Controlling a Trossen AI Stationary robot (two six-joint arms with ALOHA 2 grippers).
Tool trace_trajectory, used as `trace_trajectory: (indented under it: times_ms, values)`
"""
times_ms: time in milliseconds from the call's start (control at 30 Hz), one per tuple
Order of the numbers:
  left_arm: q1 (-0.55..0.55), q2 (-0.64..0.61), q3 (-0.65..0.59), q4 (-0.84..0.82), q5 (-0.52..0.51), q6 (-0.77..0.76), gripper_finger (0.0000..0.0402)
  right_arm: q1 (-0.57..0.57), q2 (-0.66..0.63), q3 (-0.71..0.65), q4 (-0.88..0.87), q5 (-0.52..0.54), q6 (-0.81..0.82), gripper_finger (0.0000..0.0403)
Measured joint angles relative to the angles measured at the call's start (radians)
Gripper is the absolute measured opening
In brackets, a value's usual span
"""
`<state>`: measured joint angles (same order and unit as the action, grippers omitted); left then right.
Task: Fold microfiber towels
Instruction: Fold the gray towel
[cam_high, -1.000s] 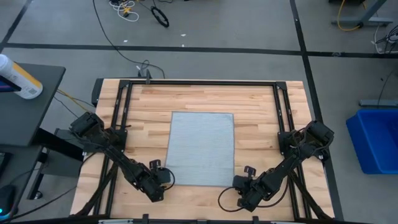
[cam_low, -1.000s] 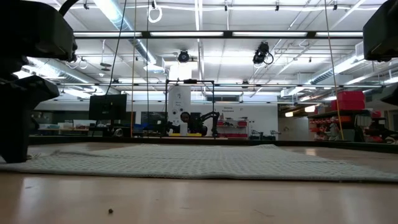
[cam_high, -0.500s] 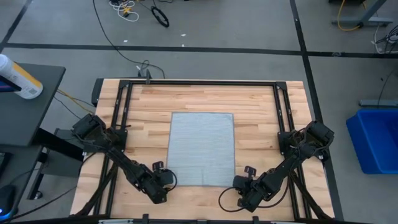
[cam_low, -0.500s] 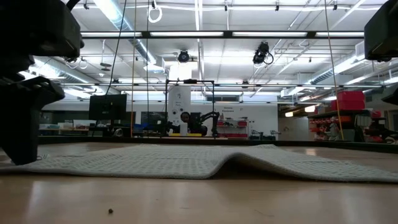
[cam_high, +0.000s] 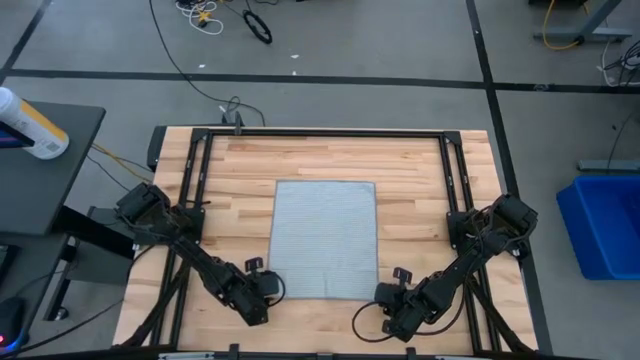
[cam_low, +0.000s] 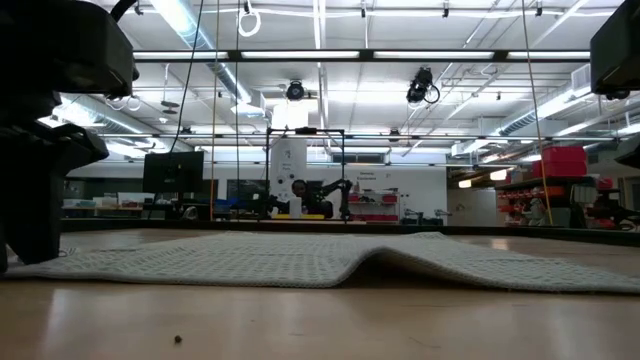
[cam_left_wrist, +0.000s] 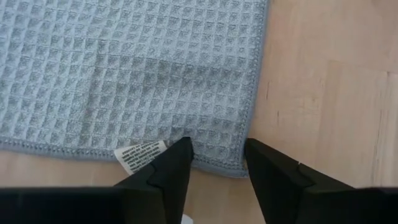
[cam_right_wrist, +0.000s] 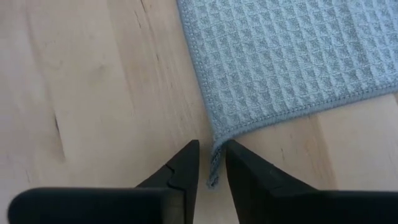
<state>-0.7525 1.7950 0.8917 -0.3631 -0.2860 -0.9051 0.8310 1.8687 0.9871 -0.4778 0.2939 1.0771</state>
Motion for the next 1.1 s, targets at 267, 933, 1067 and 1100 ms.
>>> trace_trajectory:
  times_ms: [267,933,1067,1100]
  values:
    - [0.001,-0.003,0.000,0.019,0.047,-0.001,0.0233,0.000,0.000,0.000,0.000,0.000,0.000,0.0083]
    - [-0.008,0.033,0.005,0.070,0.026,0.000,0.0238,0.000,0.000,0.000,0.005,0.000,0.006,0.0101]
    - [-0.007,0.033,0.006,0.061,0.026,-0.023,0.0232,0.000,0.000,0.000,0.004,0.001,0.003,0.0088]
    - [-0.007,0.033,0.006,0.059,0.024,-0.023,0.0229,0.000,0.000,0.000,0.004,0.001,0.002,0.0086]
